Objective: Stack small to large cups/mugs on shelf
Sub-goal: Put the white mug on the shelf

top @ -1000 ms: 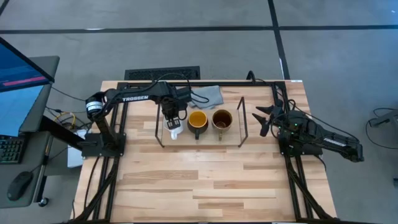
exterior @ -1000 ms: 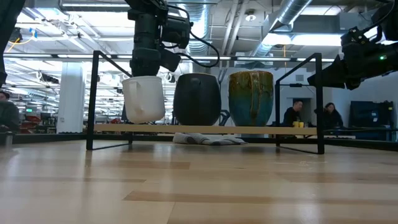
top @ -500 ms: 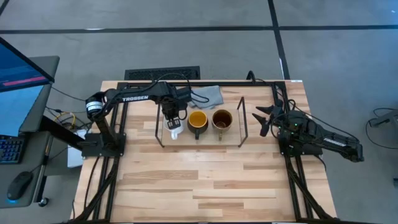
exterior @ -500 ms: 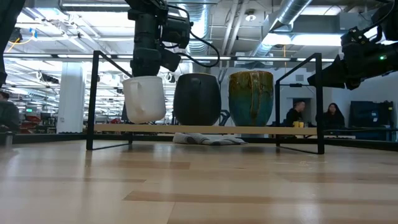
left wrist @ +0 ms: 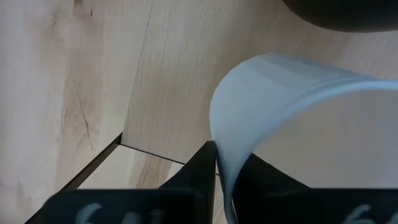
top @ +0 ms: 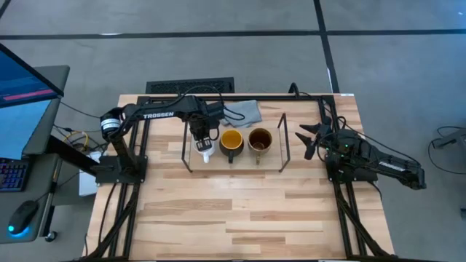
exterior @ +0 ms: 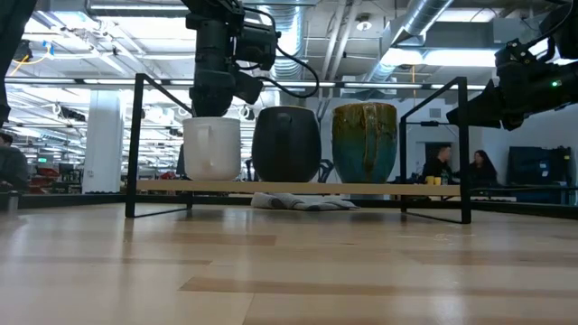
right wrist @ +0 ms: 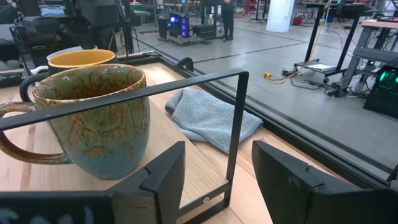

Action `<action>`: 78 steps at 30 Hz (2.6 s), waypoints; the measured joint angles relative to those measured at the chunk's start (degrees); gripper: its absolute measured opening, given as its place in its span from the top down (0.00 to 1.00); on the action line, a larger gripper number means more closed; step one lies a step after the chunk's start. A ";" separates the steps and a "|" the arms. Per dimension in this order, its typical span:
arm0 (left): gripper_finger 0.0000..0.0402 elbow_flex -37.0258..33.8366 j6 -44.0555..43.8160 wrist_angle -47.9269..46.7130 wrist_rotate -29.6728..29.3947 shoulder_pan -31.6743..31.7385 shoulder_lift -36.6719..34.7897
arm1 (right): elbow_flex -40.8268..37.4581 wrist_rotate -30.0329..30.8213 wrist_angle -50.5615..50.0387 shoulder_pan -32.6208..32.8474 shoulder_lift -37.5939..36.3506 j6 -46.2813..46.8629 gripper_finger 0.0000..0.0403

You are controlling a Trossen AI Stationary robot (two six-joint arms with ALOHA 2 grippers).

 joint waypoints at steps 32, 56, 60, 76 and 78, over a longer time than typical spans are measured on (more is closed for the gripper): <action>0.93 -0.07 6.31 5.21 3.22 -0.11 0.22 | 0.01 -0.01 0.00 0.00 0.00 -0.02 0.48; 0.88 -0.02 7.33 3.37 -2.05 0.11 0.08 | 0.01 0.00 0.00 0.00 0.00 -0.04 0.48; 0.86 0.00 7.32 2.76 -2.05 0.13 0.07 | 0.00 0.01 0.00 0.00 0.00 -0.04 0.48; 0.76 0.02 7.24 0.32 -1.03 0.13 0.00 | 0.01 0.00 -0.01 -0.01 0.00 -0.02 0.48; 0.76 0.02 7.28 0.33 -1.03 0.13 0.00 | 0.00 0.01 -0.01 0.00 0.00 -0.02 0.48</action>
